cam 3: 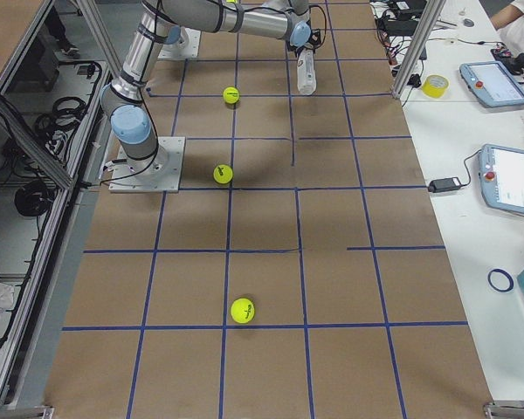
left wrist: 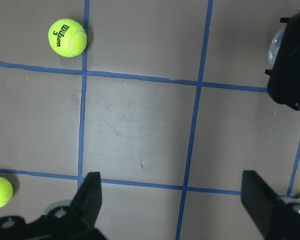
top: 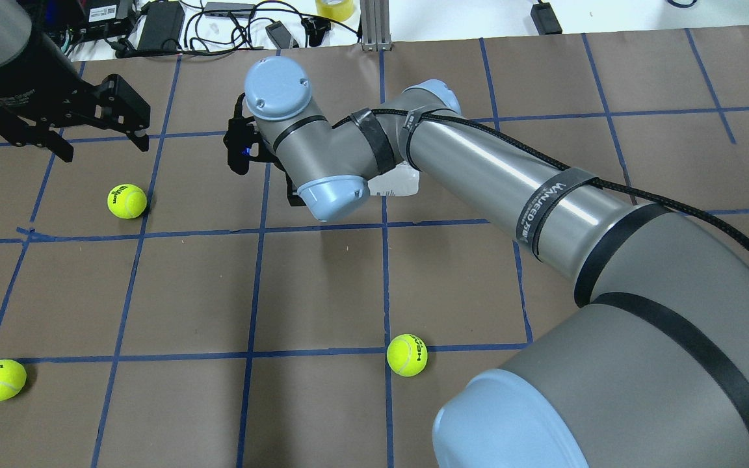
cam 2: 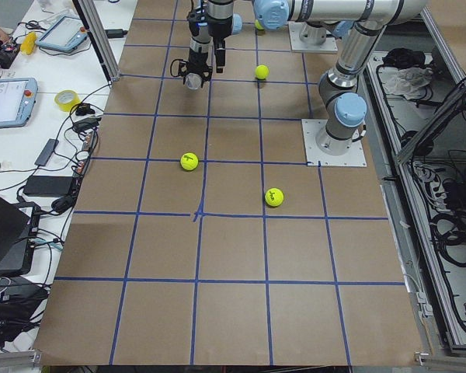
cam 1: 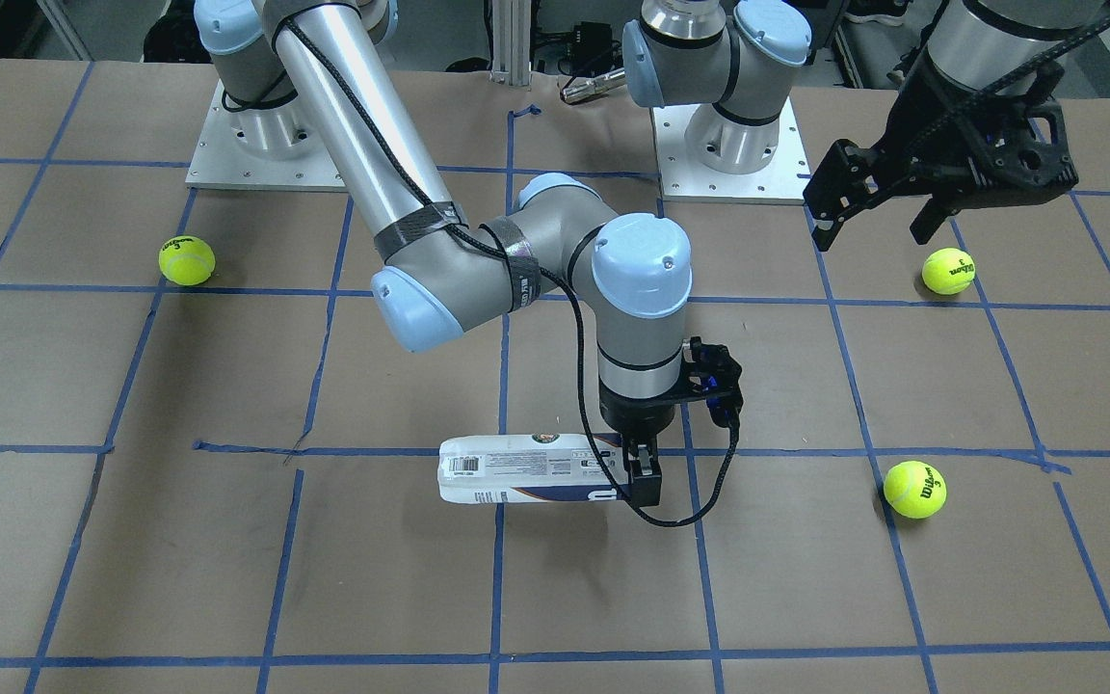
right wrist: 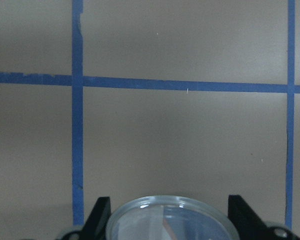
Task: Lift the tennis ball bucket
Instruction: 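Lift the tube with the right gripper and carry it toward the table center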
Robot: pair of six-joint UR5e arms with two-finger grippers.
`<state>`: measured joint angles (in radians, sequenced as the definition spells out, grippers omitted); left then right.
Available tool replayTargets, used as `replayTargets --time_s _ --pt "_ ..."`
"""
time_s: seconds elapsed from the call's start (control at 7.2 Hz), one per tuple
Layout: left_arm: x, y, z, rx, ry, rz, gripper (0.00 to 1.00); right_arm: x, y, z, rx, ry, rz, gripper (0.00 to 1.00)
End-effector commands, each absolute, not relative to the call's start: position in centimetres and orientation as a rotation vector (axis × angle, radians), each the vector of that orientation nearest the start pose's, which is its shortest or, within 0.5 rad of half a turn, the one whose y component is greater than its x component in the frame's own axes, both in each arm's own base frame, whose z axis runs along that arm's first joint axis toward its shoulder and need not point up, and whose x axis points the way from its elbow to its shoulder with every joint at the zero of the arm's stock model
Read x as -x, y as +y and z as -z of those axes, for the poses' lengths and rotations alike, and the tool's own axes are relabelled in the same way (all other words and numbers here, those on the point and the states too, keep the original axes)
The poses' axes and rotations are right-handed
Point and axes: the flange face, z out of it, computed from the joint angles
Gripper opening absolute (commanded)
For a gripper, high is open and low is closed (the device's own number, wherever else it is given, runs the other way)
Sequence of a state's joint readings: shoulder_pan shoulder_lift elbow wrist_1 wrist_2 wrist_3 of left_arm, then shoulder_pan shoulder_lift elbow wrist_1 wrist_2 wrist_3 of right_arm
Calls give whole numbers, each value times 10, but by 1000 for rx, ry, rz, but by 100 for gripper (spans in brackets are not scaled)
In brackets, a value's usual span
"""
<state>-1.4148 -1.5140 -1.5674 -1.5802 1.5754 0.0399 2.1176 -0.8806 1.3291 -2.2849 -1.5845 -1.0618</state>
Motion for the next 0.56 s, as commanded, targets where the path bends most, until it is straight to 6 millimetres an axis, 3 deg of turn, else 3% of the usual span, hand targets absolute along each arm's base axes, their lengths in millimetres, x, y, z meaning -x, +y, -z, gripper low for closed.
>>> replayTargets --time_s 0.0,0.14,0.28,0.42 --pt "57 -487 -516 185 3126 78 100 -504 -562 -241 2302 2203 446 55" --pt "58 -487 -515 183 3126 76 100 -508 -562 -244 2275 2178 503 83" --pt "57 -487 -518 185 3131 84 100 -514 -558 -243 2236 2117 512 100" --pt "56 -488 -517 190 3136 83 100 -513 -558 -242 2235 2125 506 100"
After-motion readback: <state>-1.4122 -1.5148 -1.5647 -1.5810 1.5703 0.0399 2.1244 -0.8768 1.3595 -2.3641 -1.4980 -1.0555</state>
